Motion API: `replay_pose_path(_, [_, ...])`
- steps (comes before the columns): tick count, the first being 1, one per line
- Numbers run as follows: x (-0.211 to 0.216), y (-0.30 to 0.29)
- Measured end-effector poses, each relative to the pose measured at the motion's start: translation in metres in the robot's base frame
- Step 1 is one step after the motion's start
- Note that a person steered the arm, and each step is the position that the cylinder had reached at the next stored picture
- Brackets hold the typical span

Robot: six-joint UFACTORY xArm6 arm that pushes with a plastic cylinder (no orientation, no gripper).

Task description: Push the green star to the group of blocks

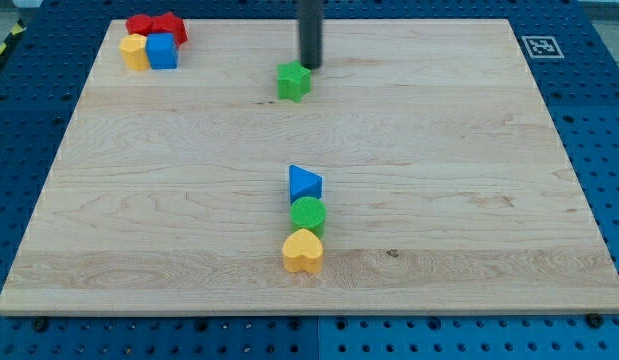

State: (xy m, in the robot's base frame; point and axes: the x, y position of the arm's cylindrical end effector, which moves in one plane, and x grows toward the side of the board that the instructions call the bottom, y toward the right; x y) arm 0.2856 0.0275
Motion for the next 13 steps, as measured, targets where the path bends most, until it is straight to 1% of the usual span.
replay_pose_path(1, [0.022,0.048])
replay_pose_path(2, [0.056,0.037])
replay_pose_path(3, [0.077,0.014])
replay_pose_path(4, [0.079,0.006])
replay_pose_path(7, [0.042,-0.067])
replay_pose_path(9, [0.036,-0.111])
replay_pose_path(10, [0.035,-0.127])
replay_pose_path(13, [0.006,-0.161])
